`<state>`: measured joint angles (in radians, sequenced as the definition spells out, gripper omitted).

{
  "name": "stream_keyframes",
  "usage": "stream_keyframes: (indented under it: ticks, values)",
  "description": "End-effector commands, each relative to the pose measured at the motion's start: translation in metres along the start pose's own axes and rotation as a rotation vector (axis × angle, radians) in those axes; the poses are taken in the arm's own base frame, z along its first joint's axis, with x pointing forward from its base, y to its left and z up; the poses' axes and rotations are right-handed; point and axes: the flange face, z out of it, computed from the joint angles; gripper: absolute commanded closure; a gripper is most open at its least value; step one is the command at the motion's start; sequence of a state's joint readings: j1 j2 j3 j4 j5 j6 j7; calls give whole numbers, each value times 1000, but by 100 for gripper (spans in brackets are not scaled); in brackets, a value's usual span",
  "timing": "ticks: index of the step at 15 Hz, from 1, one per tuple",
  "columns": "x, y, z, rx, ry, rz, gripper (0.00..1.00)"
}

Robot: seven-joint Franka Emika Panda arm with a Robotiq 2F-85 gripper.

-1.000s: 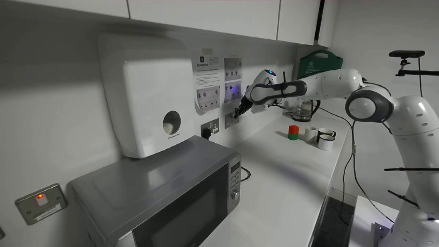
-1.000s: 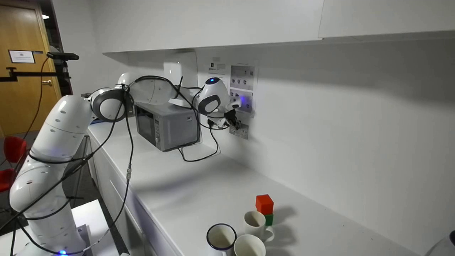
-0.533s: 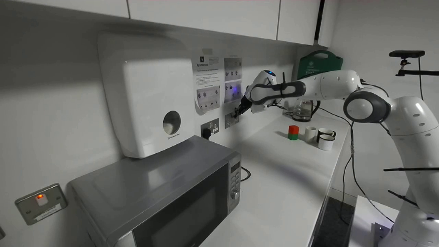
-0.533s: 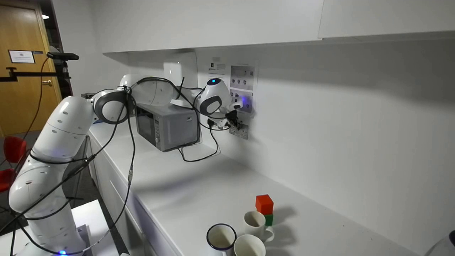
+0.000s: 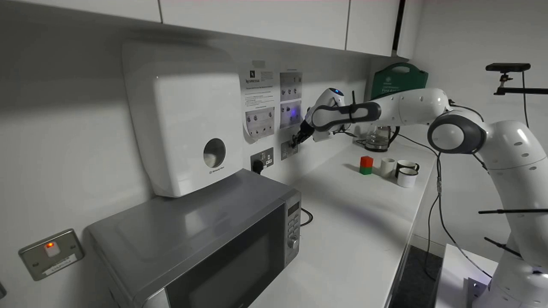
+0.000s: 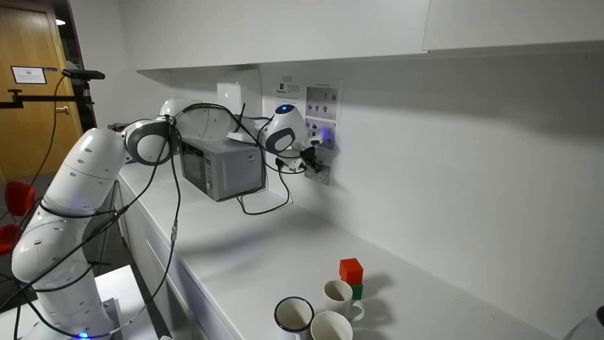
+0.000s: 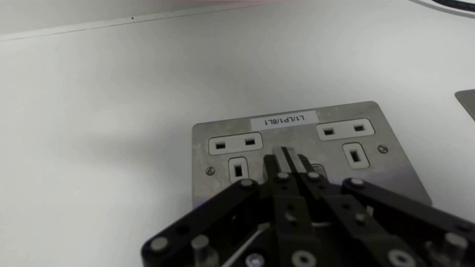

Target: Flip the switch of the socket on the right

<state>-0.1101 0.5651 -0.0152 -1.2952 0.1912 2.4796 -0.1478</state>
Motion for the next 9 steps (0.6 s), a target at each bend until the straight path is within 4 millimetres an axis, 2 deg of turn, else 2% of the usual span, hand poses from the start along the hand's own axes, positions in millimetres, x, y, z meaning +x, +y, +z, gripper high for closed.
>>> stream_keyframes:
  ticks: [1,4,9]
  values:
    - [12,4,0,15,33,0,100]
    - [10,4,-2,10,23,-5,100]
    - [-5,22,-31,-12,-44,3,100]
